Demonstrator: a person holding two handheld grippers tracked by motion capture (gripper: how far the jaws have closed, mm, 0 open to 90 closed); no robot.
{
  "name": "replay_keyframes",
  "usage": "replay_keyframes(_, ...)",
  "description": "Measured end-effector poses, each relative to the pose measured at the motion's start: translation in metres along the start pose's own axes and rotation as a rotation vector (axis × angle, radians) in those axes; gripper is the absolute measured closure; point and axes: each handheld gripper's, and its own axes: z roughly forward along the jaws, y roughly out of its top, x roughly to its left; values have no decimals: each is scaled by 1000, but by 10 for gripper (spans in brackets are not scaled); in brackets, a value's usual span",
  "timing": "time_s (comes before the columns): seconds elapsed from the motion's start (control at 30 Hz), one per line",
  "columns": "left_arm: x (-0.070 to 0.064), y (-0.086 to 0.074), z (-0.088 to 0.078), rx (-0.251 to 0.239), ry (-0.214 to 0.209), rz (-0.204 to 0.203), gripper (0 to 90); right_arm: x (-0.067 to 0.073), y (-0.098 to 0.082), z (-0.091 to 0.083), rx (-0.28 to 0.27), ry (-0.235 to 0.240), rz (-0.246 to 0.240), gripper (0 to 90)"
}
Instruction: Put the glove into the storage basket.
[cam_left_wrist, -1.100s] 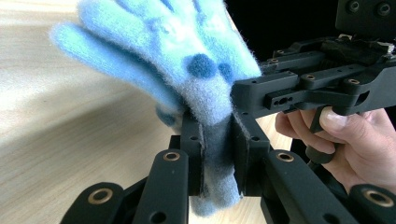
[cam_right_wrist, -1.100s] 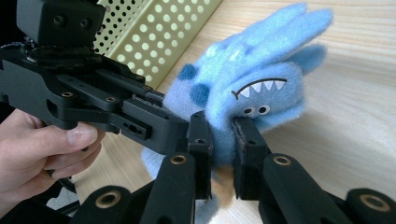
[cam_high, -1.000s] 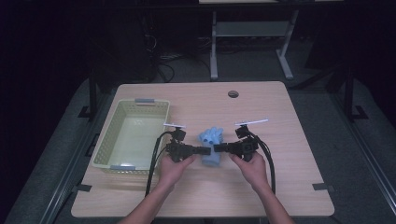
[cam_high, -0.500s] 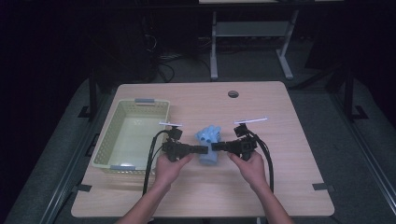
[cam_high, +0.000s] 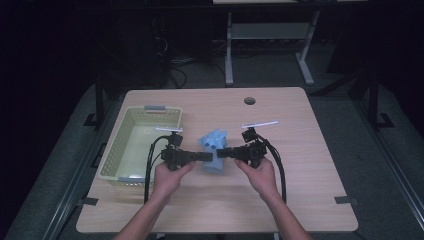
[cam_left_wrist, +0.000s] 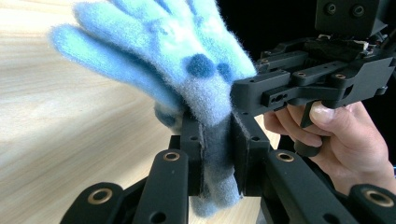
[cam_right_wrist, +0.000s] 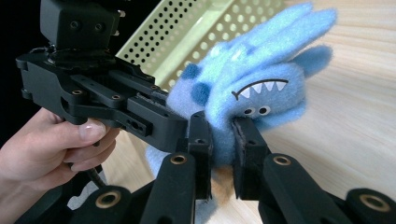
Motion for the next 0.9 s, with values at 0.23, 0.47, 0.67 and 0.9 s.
replay_keyframes(0.23,2,2,-14,-1,8,6,762,8,6,10,4,27,-3,797)
replay_keyframes(0.47,6,5,-28,-21,1,-13,762,16,16,18,10,44,-10,797)
replay_keyframes(0.67,6,7,-39,-21,14,-4,762,21,22,25,12,54,-14,798)
replay_keyframes(0.9,10,9,-56,-23,23,10,762,30,29,36,19,74,-27,797)
